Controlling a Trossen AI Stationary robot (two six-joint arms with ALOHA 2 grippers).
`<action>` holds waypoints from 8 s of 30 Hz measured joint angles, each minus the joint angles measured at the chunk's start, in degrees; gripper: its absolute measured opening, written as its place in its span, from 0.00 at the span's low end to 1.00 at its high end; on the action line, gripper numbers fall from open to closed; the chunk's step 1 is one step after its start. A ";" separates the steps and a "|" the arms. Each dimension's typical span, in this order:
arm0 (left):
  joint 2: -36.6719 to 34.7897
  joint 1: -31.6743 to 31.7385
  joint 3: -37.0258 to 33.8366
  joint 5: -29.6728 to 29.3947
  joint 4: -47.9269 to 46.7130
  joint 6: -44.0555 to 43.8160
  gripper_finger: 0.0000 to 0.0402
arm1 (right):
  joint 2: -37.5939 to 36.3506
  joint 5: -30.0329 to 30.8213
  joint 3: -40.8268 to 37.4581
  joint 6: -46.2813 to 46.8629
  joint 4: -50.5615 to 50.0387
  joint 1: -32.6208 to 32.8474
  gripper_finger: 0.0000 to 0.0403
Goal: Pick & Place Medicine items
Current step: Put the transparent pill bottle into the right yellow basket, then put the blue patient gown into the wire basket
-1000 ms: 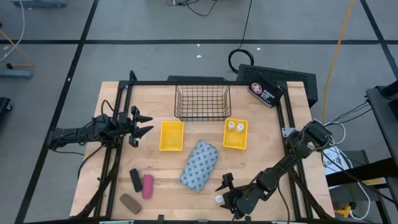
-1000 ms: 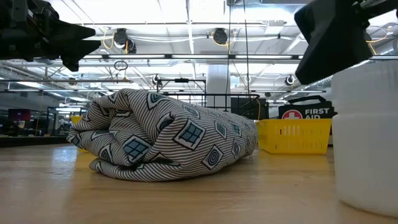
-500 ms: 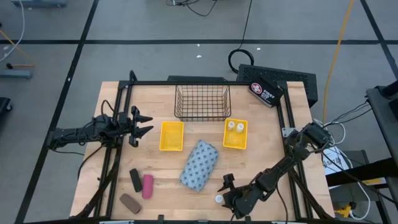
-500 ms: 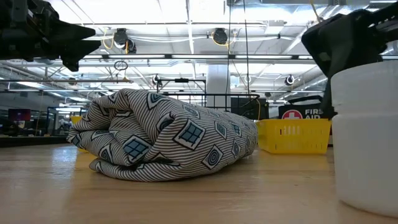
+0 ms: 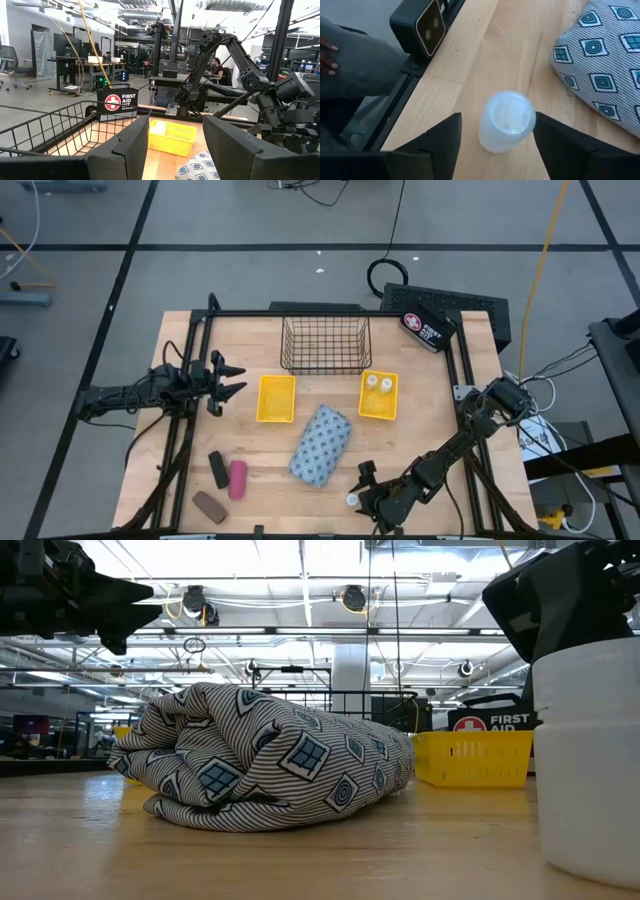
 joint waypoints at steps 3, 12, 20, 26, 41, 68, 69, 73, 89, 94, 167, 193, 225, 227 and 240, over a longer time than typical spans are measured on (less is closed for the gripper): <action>-0.01 0.00 0.02 -0.01 -0.01 0.00 0.49 | 0.00 0.02 0.00 0.00 -0.02 -0.02 0.53; -0.01 0.00 0.02 0.01 -0.01 0.00 0.49 | 0.00 0.20 -0.02 0.00 0.00 -0.68 0.45; 0.01 0.00 0.02 0.01 0.01 0.00 0.49 | 0.00 0.13 -0.02 0.02 0.05 -1.58 0.38; 0.01 0.01 0.02 0.00 -0.01 0.00 0.49 | -0.29 0.10 -0.02 0.04 1.28 -1.75 0.34; 0.01 0.02 0.00 0.01 0.01 0.00 0.49 | -12.34 0.15 -0.04 -0.62 -6.17 -1.99 0.34; -0.01 0.02 0.00 -0.01 0.01 0.00 0.49 | -33.96 7.67 -4.65 -8.65 -26.32 -15.80 0.35; 0.01 0.00 0.00 -0.01 0.01 0.00 0.49 | -34.79 7.67 -5.76 -8.76 -26.25 -16.86 0.35; 0.00 0.00 0.01 -0.01 0.01 0.00 0.49 | -38.81 7.54 -10.90 -8.27 -25.99 -21.53 0.34; -0.01 0.00 0.02 0.00 0.01 0.00 0.49 | -46.45 7.41 -28.18 -4.33 -17.98 -34.12 0.34; 0.00 0.02 0.01 0.00 0.00 0.00 0.49 | -45.85 2.81 -29.11 -1.06 -16.23 -36.60 0.35; -0.01 0.02 0.02 -0.01 0.01 0.00 0.49 | -40.46 -3.15 -29.62 -3.22 -2.95 -35.23 0.45; 0.01 0.02 0.02 -0.01 0.00 0.00 0.49 | -21.04 -12.05 -17.78 -31.55 16.77 -18.89 0.72; 0.01 0.00 0.02 -0.01 -0.01 0.00 0.49 | 2.24 1.95 -2.51 -56.01 1.22 -22.95 0.74; -0.01 0.01 0.02 -0.01 0.00 0.00 0.49 | 2.13 -0.66 -3.31 -55.67 1.71 -23.52 0.69; 0.00 0.01 0.01 -0.01 -0.01 0.00 0.49 | 2.32 -6.19 -10.38 -56.23 17.62 -24.83 0.08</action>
